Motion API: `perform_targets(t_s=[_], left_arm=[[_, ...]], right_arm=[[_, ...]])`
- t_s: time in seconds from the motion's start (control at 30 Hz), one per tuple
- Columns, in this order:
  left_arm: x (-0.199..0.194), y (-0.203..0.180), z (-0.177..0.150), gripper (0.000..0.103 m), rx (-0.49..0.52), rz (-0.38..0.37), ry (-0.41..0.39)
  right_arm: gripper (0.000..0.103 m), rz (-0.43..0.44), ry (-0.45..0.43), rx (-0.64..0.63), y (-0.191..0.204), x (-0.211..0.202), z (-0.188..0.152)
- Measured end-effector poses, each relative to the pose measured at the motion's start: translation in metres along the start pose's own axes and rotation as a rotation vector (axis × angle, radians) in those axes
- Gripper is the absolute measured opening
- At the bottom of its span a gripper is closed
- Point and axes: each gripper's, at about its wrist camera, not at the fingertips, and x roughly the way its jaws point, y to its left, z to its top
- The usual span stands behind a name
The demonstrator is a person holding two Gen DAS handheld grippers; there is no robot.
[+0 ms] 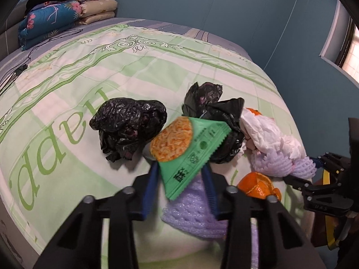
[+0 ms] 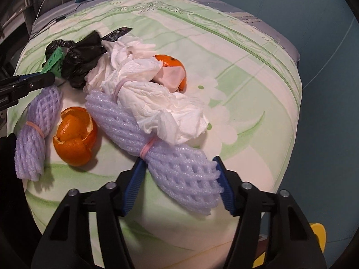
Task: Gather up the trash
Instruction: 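Grasp the green snack packet with the left gripper while the right grasps the lavender foam net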
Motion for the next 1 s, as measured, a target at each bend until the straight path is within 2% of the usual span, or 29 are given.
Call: perform_targets(t_s=[0.13, 0.2, 0.23, 0.37, 0.77, 1.0], left_arm=[[0.001, -0.005, -0.003, 0.023, 0.033, 0.02, -0.001], [0.0, -0.005, -0.004, 0.021, 0.025, 0.007, 0.003], [-0.001, -0.004, -0.004, 0.017, 0.022, 0.006, 0.002], [-0.005, -0.001, -0.005, 0.015, 0.011, 0.0, -0.005], [-0.037, 0.009, -0.008, 0.014, -0.012, -0.034, -0.056], [-0.064, 0.005, -0.013, 0.014, 0.009, -0.04, -0.089]], right_arm=[[0.04, -0.016, 0.015, -0.021, 0.001, 0.0, -0.001], [0.034, -0.022, 0.016, -0.027, 0.002, -0.002, -0.001], [0.032, -0.024, 0.018, -0.032, 0.003, -0.002, -0.001], [0.026, -0.02, 0.016, -0.03, 0.003, -0.008, -0.002], [0.024, 0.052, -0.033, 0.01, 0.01, -0.044, -0.013], [0.024, 0.088, -0.081, 0.04, 0.011, -0.076, -0.029]])
